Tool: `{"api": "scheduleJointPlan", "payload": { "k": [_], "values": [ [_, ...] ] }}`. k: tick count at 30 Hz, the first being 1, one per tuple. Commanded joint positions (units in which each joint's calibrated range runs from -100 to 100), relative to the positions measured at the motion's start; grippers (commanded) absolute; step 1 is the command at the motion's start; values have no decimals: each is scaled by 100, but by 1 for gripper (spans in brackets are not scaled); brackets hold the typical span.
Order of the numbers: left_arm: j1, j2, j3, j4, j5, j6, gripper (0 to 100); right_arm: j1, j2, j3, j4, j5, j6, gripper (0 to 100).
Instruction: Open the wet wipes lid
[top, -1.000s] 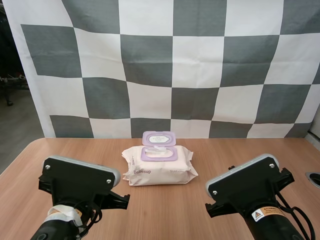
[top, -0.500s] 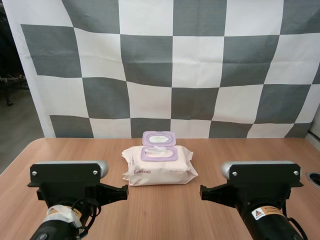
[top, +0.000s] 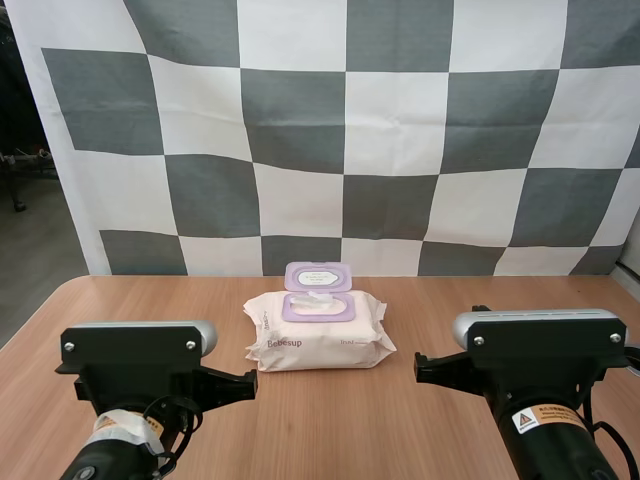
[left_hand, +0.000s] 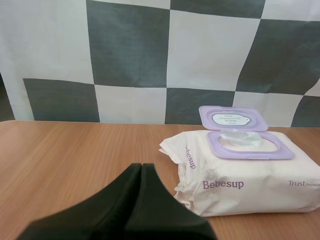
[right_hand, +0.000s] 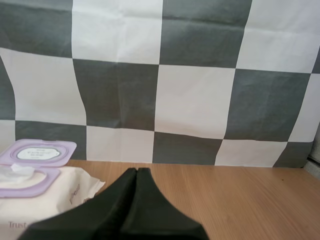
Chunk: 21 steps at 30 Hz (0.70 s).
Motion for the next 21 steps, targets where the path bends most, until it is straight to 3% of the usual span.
{"api": "scheduleJointPlan", "payload": {
  "k": [1,7,10,16,21],
  "values": [
    [5,0,0,-5,15,4,0,0,-7,0,46,50,610,0],
    [5,0,0,-5,15,4,0,0,-7,0,34,50,1374,0],
    [5,0,0,-5,15,4,0,0,-7,0,34,64,1429,0],
    [5,0,0,-5,15,4,0,218,-7,0,-1301,580,1404,0],
    [5,0,0,-5,15,4,0,403,-7,0,-1329,1058,1404,0]
  ]
}}
